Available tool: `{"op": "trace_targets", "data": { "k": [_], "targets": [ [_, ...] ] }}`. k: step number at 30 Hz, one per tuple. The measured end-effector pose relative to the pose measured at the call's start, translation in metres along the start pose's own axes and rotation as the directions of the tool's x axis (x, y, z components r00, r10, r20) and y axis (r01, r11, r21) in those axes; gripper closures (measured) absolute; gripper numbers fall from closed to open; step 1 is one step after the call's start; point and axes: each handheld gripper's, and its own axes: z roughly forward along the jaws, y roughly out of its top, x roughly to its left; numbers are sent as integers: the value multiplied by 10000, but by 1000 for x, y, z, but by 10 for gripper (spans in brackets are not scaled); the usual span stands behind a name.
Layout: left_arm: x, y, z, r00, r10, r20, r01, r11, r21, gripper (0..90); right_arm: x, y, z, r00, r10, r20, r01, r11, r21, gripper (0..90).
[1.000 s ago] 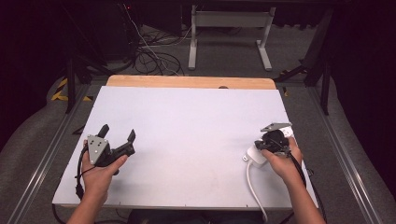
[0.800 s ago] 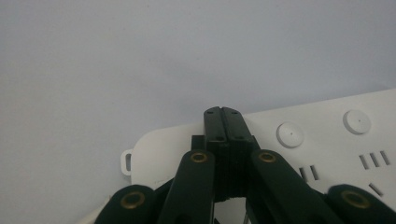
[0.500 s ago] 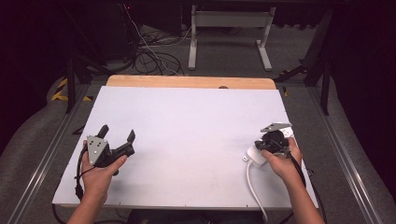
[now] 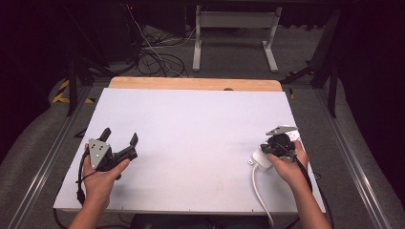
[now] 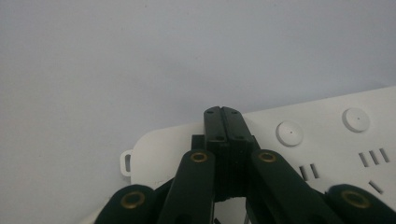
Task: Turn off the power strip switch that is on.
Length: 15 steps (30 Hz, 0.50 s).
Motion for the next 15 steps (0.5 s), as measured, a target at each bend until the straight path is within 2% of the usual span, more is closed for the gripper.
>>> {"op": "trace_targets", "data": {
  "k": [5, 15],
  "targets": [
    [0, 0, -1, 10000, -28, -36, 28, 10000, -19, 77, -1, -2, 0, 9998, 172, -43, -172, 9998, -98, 900],
    [1, 0, -1, 10000, -18, -37, 18, 10000, -1, 79, 0, -2, 0, 10000, 60, 15, -60, 9999, -103, 900]
  ]
}}
